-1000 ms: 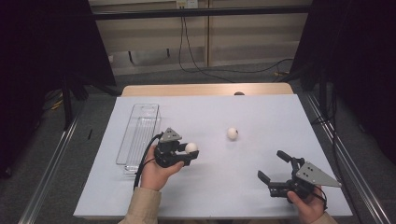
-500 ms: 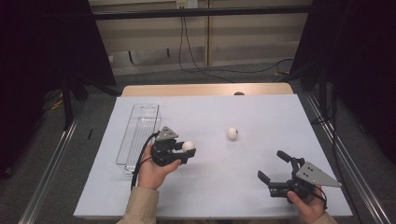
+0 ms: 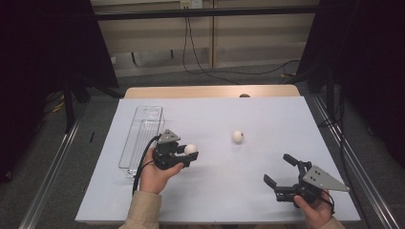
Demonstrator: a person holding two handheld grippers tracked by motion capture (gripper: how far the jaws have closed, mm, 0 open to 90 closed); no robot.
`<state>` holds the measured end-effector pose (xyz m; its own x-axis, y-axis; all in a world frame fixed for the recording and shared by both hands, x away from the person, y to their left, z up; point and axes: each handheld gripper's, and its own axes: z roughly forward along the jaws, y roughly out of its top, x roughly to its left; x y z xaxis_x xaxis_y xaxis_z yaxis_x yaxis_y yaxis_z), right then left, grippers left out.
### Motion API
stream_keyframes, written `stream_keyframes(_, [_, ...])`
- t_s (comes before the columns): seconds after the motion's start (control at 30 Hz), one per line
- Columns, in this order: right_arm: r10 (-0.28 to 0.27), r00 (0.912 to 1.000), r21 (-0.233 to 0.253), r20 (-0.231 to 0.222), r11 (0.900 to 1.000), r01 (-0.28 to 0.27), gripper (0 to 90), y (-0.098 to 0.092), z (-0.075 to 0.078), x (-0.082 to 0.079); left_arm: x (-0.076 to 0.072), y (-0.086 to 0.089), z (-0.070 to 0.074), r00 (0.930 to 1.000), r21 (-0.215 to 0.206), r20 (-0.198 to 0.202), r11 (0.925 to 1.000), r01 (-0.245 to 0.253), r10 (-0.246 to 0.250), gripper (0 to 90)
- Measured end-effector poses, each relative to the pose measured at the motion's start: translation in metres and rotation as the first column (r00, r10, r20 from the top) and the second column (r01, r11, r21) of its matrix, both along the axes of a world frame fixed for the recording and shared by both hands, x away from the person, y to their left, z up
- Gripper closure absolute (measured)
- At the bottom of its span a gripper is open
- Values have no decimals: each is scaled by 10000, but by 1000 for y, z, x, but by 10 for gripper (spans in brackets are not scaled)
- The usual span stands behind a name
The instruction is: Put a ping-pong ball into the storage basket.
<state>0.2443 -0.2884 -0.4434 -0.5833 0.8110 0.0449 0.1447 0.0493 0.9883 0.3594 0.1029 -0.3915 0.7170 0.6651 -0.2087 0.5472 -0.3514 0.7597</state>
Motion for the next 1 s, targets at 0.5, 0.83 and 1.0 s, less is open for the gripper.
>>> stream_keyframes(0.5, [6,10000,49,1,10000,-6,13,0,0,-1,1,9,3,9996,-95,29,9996,-273,273,510])
stream_keyframes(0.83, [5,10000,26,-5,10000,-5,14,0,0,-1,1,14,5,9991,-122,-2,9990,-425,425,510])
stream_keyframes(1.0, [-2,10000,22,-10,10000,2,14,0,0,0,2,17,5,9988,-138,-6,9987,-485,485,510])
